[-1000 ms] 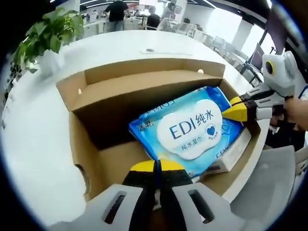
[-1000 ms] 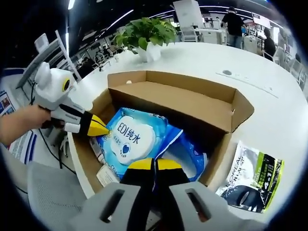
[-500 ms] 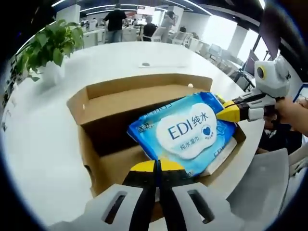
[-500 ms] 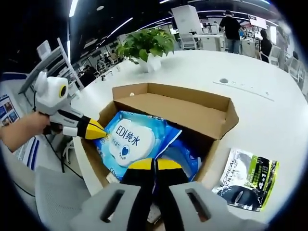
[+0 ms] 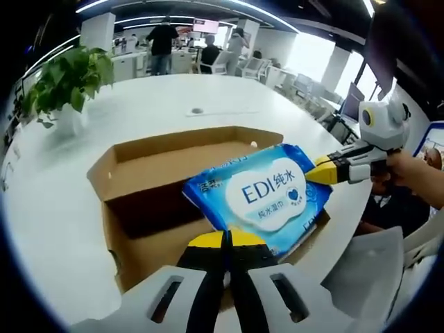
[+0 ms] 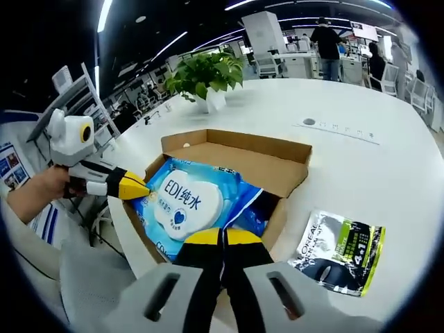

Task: Operate the shoe box by opening the lid, removing the specified soft item, and placing it in the target area until the item is outside and the box remains undamaged.

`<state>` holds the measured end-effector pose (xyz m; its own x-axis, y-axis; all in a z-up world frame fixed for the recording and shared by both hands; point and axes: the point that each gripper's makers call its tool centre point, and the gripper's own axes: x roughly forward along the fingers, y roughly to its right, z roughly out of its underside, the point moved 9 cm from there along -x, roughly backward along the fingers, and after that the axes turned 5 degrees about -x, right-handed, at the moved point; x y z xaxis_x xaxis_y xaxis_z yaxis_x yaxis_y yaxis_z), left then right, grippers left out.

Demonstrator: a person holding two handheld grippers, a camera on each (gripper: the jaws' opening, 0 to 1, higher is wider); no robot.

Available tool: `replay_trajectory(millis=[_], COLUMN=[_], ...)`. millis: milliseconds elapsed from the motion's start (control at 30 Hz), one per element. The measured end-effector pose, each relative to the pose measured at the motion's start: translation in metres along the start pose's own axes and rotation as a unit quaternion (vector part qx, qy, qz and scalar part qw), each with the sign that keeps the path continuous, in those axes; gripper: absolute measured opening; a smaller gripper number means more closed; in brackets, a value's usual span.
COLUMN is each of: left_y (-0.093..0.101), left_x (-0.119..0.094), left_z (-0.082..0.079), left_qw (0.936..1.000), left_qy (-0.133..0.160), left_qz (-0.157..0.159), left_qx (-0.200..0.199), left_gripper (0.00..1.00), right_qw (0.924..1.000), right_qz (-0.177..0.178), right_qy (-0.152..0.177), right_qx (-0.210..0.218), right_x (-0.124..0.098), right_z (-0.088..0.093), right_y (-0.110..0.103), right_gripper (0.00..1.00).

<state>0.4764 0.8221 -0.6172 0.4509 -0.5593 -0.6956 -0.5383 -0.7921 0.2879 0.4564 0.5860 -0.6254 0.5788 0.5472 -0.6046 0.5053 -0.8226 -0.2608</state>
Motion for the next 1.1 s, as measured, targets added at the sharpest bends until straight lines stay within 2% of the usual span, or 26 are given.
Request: replay_trajectory(millis=[233, 567, 1100], left_y=[0.021, 0.057, 0.097], left_x=[0.006, 0.027, 0.057], left_z=[-0.009, -0.022, -0.036], left_qw=[0.9999, 0.9994, 0.9982], left_qy=[0.004, 0.004, 0.001], left_qz=[0.011, 0.035, 0.059], left_qx=[0.004, 0.001, 0.013], left_gripper=[0.00, 0.00, 0.00], right_qw=[0.9999, 0.9994, 0.9980], right_qz=[0.011, 0.032, 0.054], right_qy=[-0.001, -0.012, -0.025], right_qx=[0.001, 0.010, 0.020], right_x=[-0.019, -0.047, -0.078], right_z=[0.003, 0.012, 0.025], right_y=[0.014, 0.045, 0.086], right_gripper=[0.00, 0.00, 0.00])
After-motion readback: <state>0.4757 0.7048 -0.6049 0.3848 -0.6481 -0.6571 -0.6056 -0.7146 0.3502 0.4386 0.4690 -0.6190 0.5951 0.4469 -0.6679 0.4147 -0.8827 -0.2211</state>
